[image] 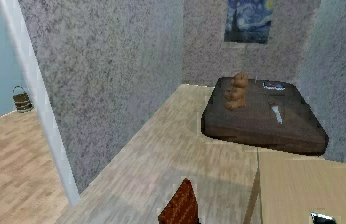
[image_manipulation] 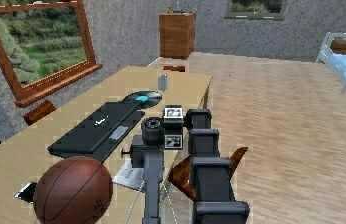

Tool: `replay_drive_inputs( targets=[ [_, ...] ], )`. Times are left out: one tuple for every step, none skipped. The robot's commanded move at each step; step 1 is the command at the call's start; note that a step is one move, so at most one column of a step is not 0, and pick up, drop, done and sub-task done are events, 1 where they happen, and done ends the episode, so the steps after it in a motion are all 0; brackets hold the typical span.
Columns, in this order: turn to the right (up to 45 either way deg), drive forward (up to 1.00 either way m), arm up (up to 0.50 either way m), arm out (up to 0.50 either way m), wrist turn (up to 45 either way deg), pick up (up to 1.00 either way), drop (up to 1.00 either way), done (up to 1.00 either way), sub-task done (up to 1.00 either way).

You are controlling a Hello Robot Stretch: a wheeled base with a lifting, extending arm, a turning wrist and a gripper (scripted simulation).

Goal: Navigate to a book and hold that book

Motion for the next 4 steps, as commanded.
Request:
replay_drive_inputs(
  targets=[
    [0.0, 0.0, 0.0, 0.0, 45.0, 0.0, 0.0, 0.0, 0.0],
    [0.0, 0.0, 0.0, 0.0, 45.0, 0.0, 0.0, 0.0, 0.0],
    [0.0, 0.0, 0.0, 0.0, 45.0, 0.0, 0.0, 0.0, 0.0],
    [0.0, 0.0, 0.0, 0.0, 30.0, 0.0, 0.0, 0.0, 0.0]
  ],
)
